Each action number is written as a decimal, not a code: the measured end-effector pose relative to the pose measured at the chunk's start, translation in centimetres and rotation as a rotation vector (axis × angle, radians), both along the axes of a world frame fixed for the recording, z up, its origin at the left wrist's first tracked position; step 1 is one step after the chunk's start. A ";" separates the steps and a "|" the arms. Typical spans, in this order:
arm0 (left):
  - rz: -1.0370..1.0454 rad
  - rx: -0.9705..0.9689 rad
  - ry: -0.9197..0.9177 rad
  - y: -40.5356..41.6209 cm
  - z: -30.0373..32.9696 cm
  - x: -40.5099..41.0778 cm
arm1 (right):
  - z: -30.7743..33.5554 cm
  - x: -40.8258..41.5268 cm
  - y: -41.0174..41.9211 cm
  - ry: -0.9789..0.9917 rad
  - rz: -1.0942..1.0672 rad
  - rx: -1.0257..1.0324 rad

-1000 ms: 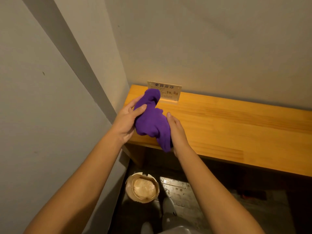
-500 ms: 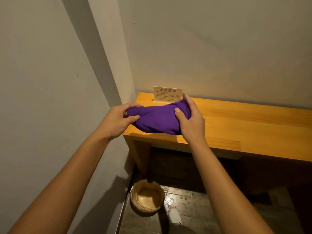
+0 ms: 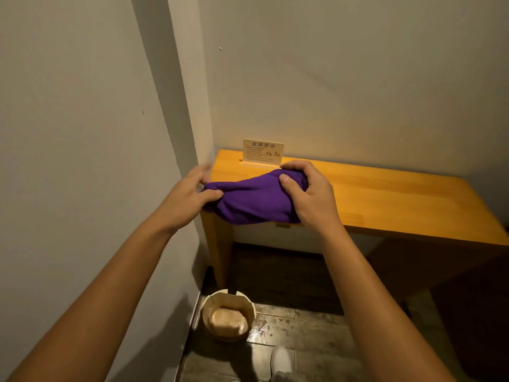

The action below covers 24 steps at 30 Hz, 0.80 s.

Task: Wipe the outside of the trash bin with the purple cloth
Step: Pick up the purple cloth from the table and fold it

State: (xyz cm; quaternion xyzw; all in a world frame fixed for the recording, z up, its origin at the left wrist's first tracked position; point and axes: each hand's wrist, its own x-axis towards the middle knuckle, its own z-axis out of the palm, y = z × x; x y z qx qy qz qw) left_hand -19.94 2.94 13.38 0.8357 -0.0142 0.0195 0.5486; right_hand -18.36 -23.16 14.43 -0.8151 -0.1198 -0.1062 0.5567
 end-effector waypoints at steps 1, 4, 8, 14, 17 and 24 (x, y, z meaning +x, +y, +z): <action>-0.045 -0.212 0.078 -0.3 0.3 -0.6 | 0.4 -0.2 -0.4 0.000 0.005 0.032; -0.084 -0.662 0.200 -1.6 0.5 -2.7 | 1.5 -0.7 -1.6 0.060 0.056 0.160; -0.080 -0.912 0.225 -3.8 -0.3 -4.6 | 0.6 -1.5 -3.1 0.150 -0.039 0.100; -0.078 -0.800 0.293 -7.2 -0.9 -5.6 | -3.7 -3.6 -6.7 0.305 -0.120 -0.325; -0.035 -0.499 0.325 -9.8 -0.7 -5.8 | -5.4 -4.9 -9.5 0.226 -0.226 -0.385; -0.016 0.381 -0.043 -19.8 -2.8 -9.6 | -9.3 -10.4 -8.6 0.707 -0.130 0.441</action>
